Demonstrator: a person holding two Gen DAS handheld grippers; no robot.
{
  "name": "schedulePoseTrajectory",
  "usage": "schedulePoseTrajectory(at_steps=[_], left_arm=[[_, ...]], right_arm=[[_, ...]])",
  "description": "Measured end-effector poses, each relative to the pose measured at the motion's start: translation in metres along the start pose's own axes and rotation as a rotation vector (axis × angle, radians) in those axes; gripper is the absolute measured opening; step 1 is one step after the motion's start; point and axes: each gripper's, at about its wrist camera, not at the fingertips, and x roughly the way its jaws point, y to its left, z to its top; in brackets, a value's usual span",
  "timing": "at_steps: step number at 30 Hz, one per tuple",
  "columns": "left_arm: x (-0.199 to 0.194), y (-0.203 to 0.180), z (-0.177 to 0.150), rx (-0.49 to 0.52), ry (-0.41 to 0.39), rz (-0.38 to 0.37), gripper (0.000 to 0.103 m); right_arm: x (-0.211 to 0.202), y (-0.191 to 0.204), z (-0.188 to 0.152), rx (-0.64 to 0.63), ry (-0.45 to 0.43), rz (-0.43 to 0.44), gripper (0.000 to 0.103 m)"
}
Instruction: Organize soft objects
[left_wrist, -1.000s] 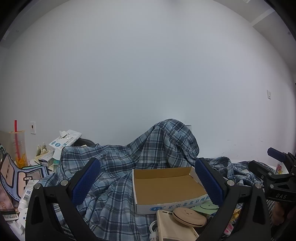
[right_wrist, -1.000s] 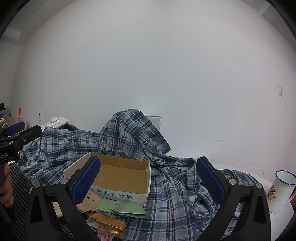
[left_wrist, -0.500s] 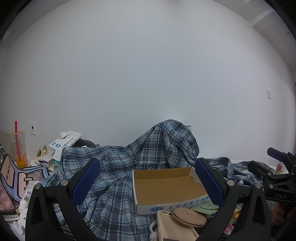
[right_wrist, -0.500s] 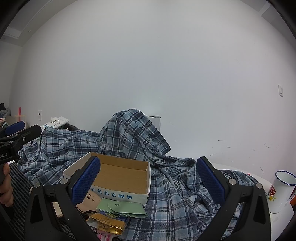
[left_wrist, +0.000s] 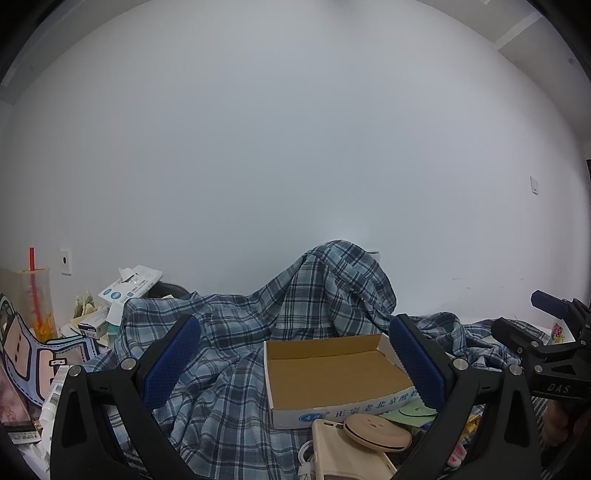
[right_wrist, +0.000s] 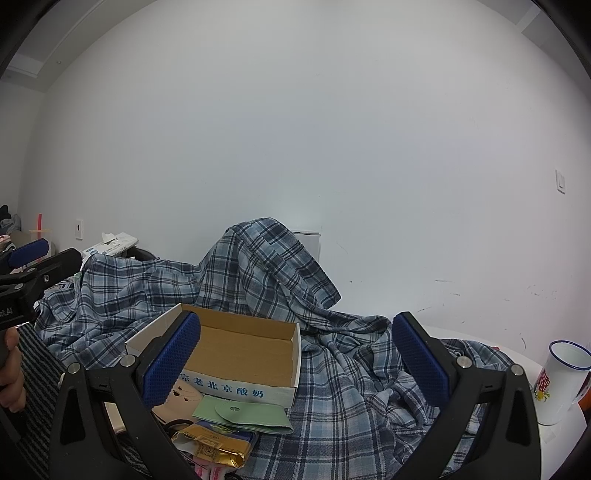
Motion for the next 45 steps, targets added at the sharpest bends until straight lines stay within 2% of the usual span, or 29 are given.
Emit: schedulePoseTrajectory(at_steps=[13,23,31,37,41,45], left_arm=[[-0.003,-0.004,-0.001,0.01,-0.007,-0.001,0.103],[0.001,-0.002,0.0,0.013,0.02,-0.006,0.103],[0.019,0.008,0.004,-0.03,0.143,-0.025,0.103],[0.021,0.012,0.009,-0.021,0.174,-0.007,0.103],[0.016,0.01,0.009,0.013,0.231,0.005,0.103],[0.007,0.008,0.005,0.022,0.271,0.002,0.103]], right_arm=[[-0.001,0.0,-0.001,0.001,-0.004,0.0,0.103],[-0.002,0.001,0.002,0.002,-0.006,0.017,0.103],[0.012,-0.011,0.014,0.088,0.145,0.085,0.103],[0.02,-0.016,0.025,0.131,0.251,0.105,0.103],[0.026,-0.015,0.013,0.173,0.365,0.119,0.103],[0.028,0.004,-0.011,0.124,0.435,0.098,0.103]])
